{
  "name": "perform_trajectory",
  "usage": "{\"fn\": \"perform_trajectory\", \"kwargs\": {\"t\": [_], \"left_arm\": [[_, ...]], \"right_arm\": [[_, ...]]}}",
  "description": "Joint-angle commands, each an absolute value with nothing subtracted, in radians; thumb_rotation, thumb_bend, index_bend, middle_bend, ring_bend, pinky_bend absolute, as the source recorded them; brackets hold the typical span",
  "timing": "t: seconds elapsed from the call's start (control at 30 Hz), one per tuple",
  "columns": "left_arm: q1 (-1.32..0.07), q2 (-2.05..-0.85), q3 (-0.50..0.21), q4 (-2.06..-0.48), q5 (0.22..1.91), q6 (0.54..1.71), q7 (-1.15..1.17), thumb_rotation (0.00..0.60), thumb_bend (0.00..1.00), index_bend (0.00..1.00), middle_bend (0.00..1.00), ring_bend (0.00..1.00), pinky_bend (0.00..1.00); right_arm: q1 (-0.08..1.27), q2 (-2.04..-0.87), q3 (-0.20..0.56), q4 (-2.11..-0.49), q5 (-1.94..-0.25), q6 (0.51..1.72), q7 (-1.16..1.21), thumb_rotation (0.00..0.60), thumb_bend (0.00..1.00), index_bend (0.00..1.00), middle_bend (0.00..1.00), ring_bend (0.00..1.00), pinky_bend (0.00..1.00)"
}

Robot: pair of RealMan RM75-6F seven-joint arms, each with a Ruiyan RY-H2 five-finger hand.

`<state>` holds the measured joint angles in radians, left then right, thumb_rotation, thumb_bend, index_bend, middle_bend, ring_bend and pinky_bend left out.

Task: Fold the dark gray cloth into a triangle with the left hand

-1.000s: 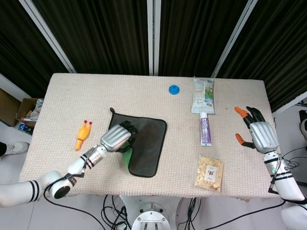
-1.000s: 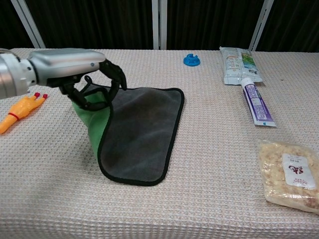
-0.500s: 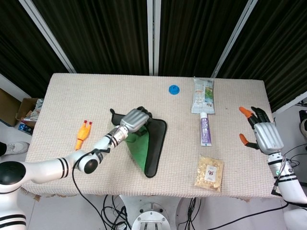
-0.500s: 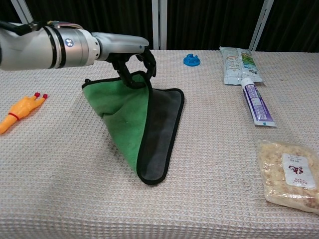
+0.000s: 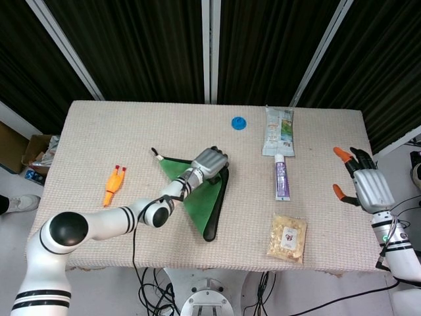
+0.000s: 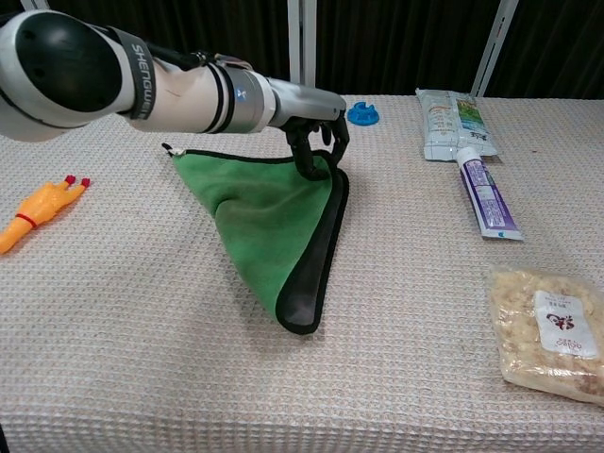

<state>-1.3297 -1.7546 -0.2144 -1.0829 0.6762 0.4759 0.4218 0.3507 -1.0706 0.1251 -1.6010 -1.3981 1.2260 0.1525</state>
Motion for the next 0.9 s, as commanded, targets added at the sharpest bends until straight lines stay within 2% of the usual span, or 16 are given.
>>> {"fn": "perform_trajectory", "kwargs": {"t": [0.03, 0.5, 0.6, 0.67, 0.77, 0.9], "left_arm": [[-1.368, -1.790, -0.194, -1.032, 0.623, 0.461, 0.429, 0.600, 0.54, 0.62, 0.24, 0.19, 0.14], [-1.466, -1.864, -0.129, -0.908, 0.449, 0.464, 0.480, 0.600, 0.54, 0.60, 0.22, 0.18, 0.14], [-1.474, -1.880, -0.117, -0.887, 0.435, 0.457, 0.486, 0.600, 0.52, 0.46, 0.19, 0.17, 0.14], [-1.472, -1.892, -0.117, -0.876, 0.432, 0.472, 0.483, 0.600, 0.41, 0.28, 0.15, 0.15, 0.14], [-1.454, -1.889, -0.128, -0.891, 0.460, 0.520, 0.467, 0.600, 0.30, 0.20, 0.11, 0.14, 0.14], [-1.403, -1.822, -0.144, -1.003, 0.542, 0.628, 0.438, 0.600, 0.27, 0.17, 0.10, 0.14, 0.14]], "right_arm": [[0.348, -1.069, 0.125, -1.598, -1.396, 1.225, 0.156, 0.600, 0.29, 0.10, 0.14, 0.00, 0.04], [0.344, -1.068, 0.127, -1.592, -1.392, 1.217, 0.160, 0.600, 0.29, 0.10, 0.14, 0.00, 0.04], [0.342, -1.068, 0.127, -1.593, -1.390, 1.217, 0.158, 0.600, 0.29, 0.10, 0.14, 0.00, 0.04], [0.340, -1.068, 0.127, -1.594, -1.389, 1.218, 0.158, 0.600, 0.29, 0.10, 0.14, 0.00, 0.04], [0.335, -1.067, 0.127, -1.595, -1.390, 1.223, 0.160, 0.600, 0.29, 0.10, 0.14, 0.00, 0.04], [0.330, -1.066, 0.127, -1.595, -1.394, 1.230, 0.164, 0.600, 0.29, 0.10, 0.13, 0.00, 0.04]]}}
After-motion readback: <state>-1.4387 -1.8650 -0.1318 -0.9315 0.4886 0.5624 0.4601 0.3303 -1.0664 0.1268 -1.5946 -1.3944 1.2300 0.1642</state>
